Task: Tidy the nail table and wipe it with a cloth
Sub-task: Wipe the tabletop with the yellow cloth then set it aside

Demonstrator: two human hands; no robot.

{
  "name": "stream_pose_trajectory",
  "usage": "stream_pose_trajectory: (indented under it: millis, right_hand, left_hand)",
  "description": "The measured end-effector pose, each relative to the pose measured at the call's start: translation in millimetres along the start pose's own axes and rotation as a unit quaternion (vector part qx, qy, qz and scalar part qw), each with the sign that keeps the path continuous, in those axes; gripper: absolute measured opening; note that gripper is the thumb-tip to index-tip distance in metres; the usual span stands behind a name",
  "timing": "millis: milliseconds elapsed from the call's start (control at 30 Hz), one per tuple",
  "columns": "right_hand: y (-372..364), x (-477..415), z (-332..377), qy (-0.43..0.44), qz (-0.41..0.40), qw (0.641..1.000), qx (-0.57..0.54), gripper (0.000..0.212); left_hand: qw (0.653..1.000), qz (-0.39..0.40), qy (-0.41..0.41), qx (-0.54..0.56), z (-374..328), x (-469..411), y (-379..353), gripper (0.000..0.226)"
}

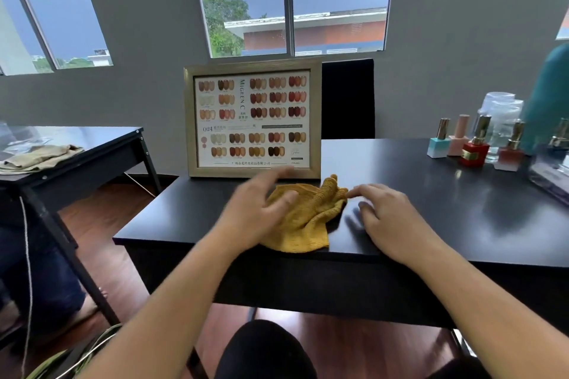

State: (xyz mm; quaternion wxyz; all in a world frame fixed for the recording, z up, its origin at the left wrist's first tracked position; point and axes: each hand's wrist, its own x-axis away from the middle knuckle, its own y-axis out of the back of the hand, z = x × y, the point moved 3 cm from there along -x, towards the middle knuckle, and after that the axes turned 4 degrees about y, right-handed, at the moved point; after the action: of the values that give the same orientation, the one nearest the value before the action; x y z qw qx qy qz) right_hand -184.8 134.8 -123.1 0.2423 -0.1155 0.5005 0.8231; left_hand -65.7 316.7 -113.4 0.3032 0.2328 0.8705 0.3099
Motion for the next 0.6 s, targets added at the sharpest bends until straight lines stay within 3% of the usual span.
stream_pose_trajectory:
  millis: [67,133,200,267,367,533,600]
  right_hand:
    - [6.2,-1.9,12.2,0.014,-0.103,0.995,-0.005,0.026]
    - [0.2,-6.5,38.9,0.054,-0.132,0.990,0.011,0.024]
    - [-21.2,-15.1,69.4,0.087,-0.077,0.993,0.036,0.033]
    - [-47.6,-23.4,89.3,0.075,0.033,0.993,0.089,0.050]
    - [-70.7,-29.7,85.2,0.041,0.176,0.968,0.177,0.062]
    - [-52.3,-21.3,39.9,0.073,0.207,0.963,0.155,0.056]
    - [-30.5,-19.3,6.6,0.018,0.190,0.965,0.178,0.057]
  left_hand:
    - [0.996,-0.048,0.053,-0.051,25.4,-2.7,24.1,0.041]
    - [0.986,-0.032,0.120,-0.107,47.3,-3.1,32.1,0.041]
    - [0.973,-0.004,0.165,-0.160,60.2,-0.1,28.6,0.042]
    - [0.968,0.000,0.165,-0.189,64.3,3.5,24.6,0.041]
    - [0.971,0.006,0.153,-0.185,64.6,3.4,25.2,0.039]
    - [0.969,0.009,0.137,-0.208,67.8,4.7,24.7,0.040]
    - [0.967,0.011,0.138,-0.214,67.7,4.2,24.0,0.040]
